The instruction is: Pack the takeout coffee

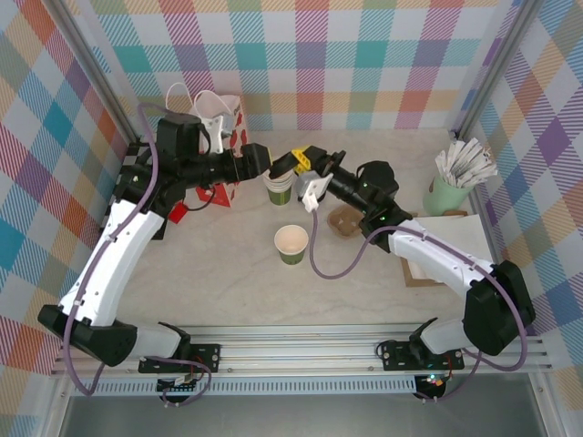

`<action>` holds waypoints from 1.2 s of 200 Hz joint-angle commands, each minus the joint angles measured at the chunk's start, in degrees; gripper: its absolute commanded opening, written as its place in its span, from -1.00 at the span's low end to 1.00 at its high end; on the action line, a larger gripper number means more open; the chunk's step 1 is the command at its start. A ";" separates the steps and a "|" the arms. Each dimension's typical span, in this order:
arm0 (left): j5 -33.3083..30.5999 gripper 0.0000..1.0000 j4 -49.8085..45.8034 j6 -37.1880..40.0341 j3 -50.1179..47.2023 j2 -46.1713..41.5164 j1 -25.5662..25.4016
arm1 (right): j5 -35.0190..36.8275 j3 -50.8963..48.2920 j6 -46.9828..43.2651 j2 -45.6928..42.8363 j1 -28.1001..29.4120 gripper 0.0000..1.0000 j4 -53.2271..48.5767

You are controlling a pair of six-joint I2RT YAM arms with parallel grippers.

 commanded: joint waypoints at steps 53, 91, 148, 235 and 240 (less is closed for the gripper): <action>19.72 0.41 -14.32 6.82 3.35 3.43 6.13 | -21.07 -1.07 -26.73 -1.43 1.48 -1.00 4.54; 23.94 0.13 -12.64 7.40 1.44 3.88 6.15 | -20.56 -0.39 -27.79 -1.26 2.90 -1.00 4.58; 25.22 0.02 -15.59 11.26 -0.24 4.58 6.78 | -17.78 0.86 -26.79 -0.98 3.74 -1.00 3.10; 33.47 -0.08 -10.30 9.04 -6.74 3.27 9.77 | -17.46 1.63 -24.63 -0.65 3.90 -1.00 2.75; 33.40 -0.10 -10.52 9.26 -6.77 3.35 9.78 | -17.38 1.73 -24.57 -0.44 3.89 -1.00 2.84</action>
